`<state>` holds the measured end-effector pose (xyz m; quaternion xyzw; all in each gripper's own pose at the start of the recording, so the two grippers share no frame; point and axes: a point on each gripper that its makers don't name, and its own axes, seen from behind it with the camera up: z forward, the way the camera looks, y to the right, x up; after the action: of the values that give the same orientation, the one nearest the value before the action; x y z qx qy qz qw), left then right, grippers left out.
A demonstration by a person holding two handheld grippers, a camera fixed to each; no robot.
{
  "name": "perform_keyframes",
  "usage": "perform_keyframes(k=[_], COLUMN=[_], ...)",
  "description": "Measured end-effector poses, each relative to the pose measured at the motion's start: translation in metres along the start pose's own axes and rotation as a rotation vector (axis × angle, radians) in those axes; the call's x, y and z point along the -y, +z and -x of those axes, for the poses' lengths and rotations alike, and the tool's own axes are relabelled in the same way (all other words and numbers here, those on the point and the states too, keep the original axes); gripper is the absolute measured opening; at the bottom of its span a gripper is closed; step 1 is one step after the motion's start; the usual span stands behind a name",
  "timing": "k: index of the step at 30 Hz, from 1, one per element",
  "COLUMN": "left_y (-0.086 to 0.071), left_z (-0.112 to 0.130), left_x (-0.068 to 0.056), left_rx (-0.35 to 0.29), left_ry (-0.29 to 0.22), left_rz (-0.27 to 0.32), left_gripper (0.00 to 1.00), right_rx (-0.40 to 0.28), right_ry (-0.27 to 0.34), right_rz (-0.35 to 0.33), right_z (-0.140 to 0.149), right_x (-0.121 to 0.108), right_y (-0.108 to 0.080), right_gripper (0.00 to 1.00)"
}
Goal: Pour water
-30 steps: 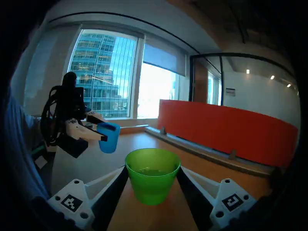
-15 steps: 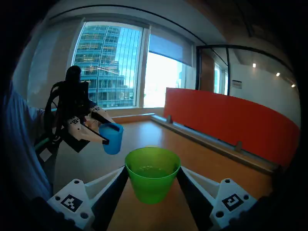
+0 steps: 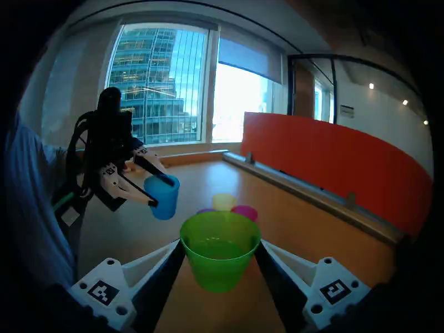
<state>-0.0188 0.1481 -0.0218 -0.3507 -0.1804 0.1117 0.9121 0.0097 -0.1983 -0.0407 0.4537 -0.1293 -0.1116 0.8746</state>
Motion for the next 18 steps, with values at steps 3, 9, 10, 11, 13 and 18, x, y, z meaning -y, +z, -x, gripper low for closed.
perform_keyframes(k=[3, 9, 10, 11, 13, 18], left_y=[0.003, 0.007, 0.008, 0.009, 0.01, 0.013], left_z=[0.009, 0.027, 0.029, 0.032, 0.036, 0.045], left_x=[-0.004, -0.014, -0.015, -0.016, -0.017, -0.02], left_rx=[0.022, 0.065, 0.072, 0.078, 0.09, 0.114], left_ry=[0.005, 0.015, 0.018, 0.021, 0.022, 0.018], left_rz=[0.009, 0.034, 0.039, 0.042, 0.05, 0.07], left_gripper=[0.88, 0.88, 0.88, 0.88, 0.88, 0.88], right_rx=[0.017, 0.061, 0.07, 0.078, 0.097, 0.137], right_ry=[-0.004, -0.012, -0.013, -0.013, -0.013, -0.02], right_rz=[-0.012, -0.034, -0.039, -0.044, -0.053, -0.073], right_z=[0.005, 0.018, 0.022, 0.024, 0.03, 0.043], right_x=[0.002, 0.006, 0.007, 0.008, 0.009, 0.014], right_y=[0.001, 0.006, 0.007, 0.007, 0.008, 0.012], right_gripper=[0.89, 0.89, 0.89, 0.89, 0.89, 0.89])
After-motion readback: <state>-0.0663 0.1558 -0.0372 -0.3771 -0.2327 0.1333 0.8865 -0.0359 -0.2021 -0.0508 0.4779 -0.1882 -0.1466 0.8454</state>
